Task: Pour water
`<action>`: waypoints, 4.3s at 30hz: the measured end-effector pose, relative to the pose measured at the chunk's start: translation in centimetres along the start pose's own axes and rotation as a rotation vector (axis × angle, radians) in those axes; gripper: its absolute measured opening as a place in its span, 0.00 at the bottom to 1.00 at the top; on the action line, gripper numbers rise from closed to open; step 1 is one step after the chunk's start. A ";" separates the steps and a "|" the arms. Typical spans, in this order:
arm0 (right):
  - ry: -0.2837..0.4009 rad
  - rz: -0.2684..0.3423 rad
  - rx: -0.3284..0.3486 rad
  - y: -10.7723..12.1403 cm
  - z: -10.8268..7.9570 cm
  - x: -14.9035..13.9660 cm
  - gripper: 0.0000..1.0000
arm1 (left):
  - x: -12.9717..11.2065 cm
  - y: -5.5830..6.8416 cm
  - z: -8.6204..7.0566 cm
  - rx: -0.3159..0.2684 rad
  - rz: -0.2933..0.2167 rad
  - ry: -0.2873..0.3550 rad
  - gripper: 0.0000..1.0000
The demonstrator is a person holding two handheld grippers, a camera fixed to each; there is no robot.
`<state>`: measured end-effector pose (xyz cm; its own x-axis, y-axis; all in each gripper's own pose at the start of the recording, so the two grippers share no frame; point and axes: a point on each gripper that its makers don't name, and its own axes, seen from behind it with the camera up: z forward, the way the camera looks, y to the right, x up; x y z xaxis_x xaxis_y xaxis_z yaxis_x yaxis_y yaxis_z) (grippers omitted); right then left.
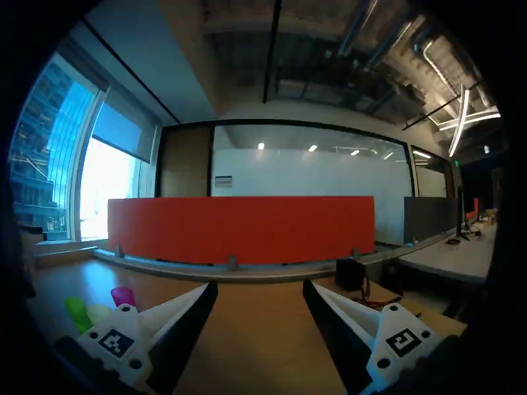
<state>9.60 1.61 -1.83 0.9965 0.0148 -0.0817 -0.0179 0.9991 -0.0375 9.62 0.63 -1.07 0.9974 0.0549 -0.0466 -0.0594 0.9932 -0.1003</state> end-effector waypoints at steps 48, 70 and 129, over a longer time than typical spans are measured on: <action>0.010 -0.107 0.017 -2.1 -0.5 -3.6 1.00 | -4.7 0.9 -0.9 0.010 -0.020 -0.016 0.99; 0.013 -0.036 0.001 -1.5 -0.8 -2.2 1.00 | -5.9 1.3 -0.7 0.069 0.006 0.007 0.99; 0.012 -0.056 -0.007 -1.7 -0.9 -1.3 1.00 | -9.6 0.3 0.6 0.087 -0.059 -0.042 0.99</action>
<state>8.29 -0.11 -2.60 0.9949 -0.0414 -0.0917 0.0370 0.9981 -0.0491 0.01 0.50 -0.07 1.0000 -0.0017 -0.0008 0.0017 0.9999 -0.0147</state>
